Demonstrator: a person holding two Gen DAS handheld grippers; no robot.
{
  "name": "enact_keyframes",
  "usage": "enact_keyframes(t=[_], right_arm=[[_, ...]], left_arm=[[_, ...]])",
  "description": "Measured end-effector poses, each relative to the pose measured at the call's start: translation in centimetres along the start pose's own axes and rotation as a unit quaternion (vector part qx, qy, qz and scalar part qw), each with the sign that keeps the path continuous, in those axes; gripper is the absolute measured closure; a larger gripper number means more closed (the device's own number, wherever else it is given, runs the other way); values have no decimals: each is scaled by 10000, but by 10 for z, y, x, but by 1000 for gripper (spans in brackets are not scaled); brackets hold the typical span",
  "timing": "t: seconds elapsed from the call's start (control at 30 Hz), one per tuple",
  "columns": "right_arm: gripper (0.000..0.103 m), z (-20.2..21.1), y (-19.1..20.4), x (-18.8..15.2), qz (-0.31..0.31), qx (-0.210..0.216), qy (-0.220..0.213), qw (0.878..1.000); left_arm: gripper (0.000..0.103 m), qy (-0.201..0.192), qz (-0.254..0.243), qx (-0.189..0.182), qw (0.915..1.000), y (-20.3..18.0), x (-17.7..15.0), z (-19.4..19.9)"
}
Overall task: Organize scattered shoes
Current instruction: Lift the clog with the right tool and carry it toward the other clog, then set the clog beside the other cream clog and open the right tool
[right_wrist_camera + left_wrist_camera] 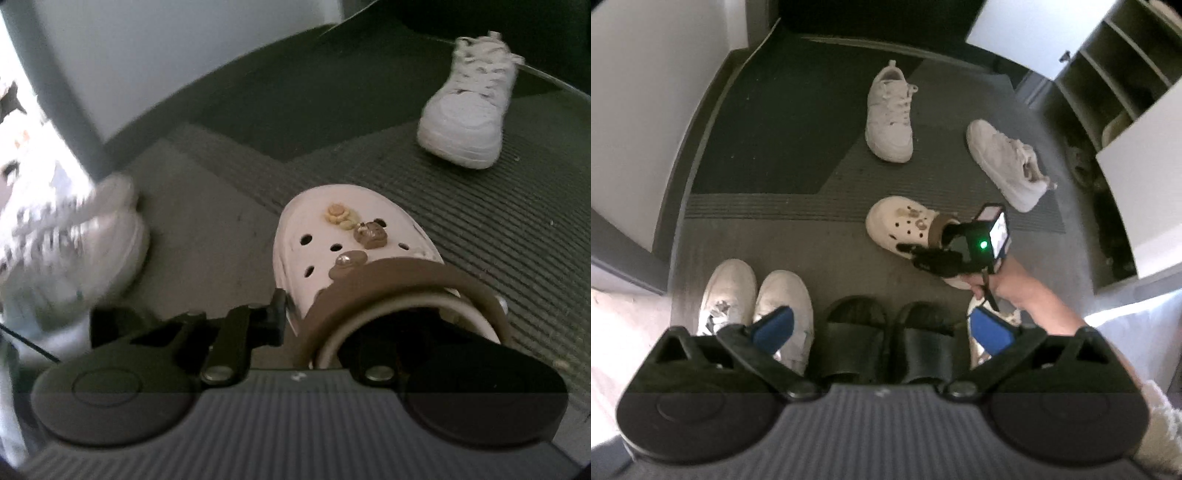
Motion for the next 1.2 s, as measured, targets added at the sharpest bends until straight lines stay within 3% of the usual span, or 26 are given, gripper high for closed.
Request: enact_keyframes(t=[0.13,0.3,0.5,0.6,0.77,0.83,0.97,1.07,1.2], right_arm=[[82,27,-2,7,-378,3,-686,9969],[83,93,-11,24,-943,-115,-1943,9763],[83,196,-5,28,-1335,-595,-3269,9337],[83,247,12,8,-1458,-1097,-3799,9069],[83,296,45,-52,-1687,-2133,-3883,8805],[83,308,52,-74,-1886,-2351,-3841,8727],[83,318,49,-129,-2276,-2972,-3165,8716],[83,308,38,-151,-2412,-3310,-2636,8734],[83,288,14,-182,-2788,-3597,-2401,8575]], left_arm=[[1,226,243,70,9994,13,-3,-9],[0,203,412,20,9989,25,-1,-8],[0,65,385,-39,9992,28,0,-1],[1,96,438,-36,9990,29,-3,-3],[0,37,536,101,9985,37,1,-3],[0,10,524,112,9986,36,1,-1],[0,16,447,114,9989,31,0,-1],[0,50,389,138,9991,27,-2,-3],[0,68,336,157,9993,23,-2,-5]])
Point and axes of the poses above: each gripper's, at about its wrist camera, not at the fingertips, and z roughly against the way its jaws point, y to its left, x to its top, the point moved 9 cm from there along -z, roughly the way its jaws point, and after that the axes turned 7 degrees about x, right-handed, at the moved point
